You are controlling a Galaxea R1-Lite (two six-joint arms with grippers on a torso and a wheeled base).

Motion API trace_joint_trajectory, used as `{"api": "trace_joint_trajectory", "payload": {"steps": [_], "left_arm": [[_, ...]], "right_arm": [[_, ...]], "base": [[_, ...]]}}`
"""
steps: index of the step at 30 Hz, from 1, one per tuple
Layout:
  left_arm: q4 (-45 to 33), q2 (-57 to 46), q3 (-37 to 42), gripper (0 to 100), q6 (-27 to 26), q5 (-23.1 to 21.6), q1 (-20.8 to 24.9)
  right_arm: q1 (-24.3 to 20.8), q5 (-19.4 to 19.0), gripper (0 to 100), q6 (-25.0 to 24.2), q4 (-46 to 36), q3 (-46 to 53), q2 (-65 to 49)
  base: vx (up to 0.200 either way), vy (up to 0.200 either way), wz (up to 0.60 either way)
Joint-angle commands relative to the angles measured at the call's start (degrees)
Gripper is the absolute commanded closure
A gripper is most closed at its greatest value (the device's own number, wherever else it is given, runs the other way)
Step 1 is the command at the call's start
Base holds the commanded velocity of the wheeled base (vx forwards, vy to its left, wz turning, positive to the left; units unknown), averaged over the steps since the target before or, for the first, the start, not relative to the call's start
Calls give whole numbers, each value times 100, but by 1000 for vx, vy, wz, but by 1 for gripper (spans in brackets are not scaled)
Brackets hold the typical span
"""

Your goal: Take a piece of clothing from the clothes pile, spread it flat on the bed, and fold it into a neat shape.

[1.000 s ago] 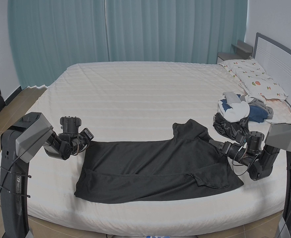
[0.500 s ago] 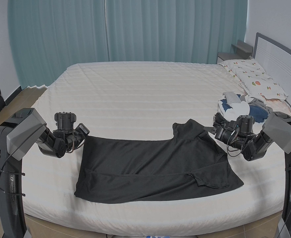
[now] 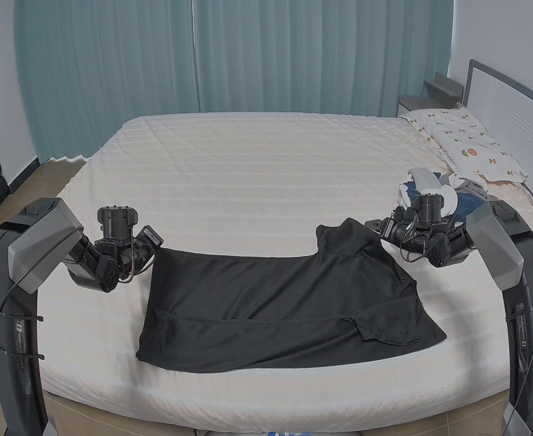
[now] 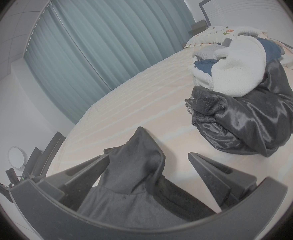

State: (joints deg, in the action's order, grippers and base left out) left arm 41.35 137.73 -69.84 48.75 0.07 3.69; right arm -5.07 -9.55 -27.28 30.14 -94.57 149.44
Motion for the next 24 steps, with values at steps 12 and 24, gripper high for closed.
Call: {"api": "trace_joint_trajectory", "payload": {"steps": [12,24], "left_arm": [[5,8,5,100,3,1,-27],[-13,-141,5,100,3,1,-71]], "right_arm": [[-99,58,100,-40,-166,-492,480],[173,-302,100,-401,467,431,-267]], "base": [[0,0,0],[0,0,0]]}}
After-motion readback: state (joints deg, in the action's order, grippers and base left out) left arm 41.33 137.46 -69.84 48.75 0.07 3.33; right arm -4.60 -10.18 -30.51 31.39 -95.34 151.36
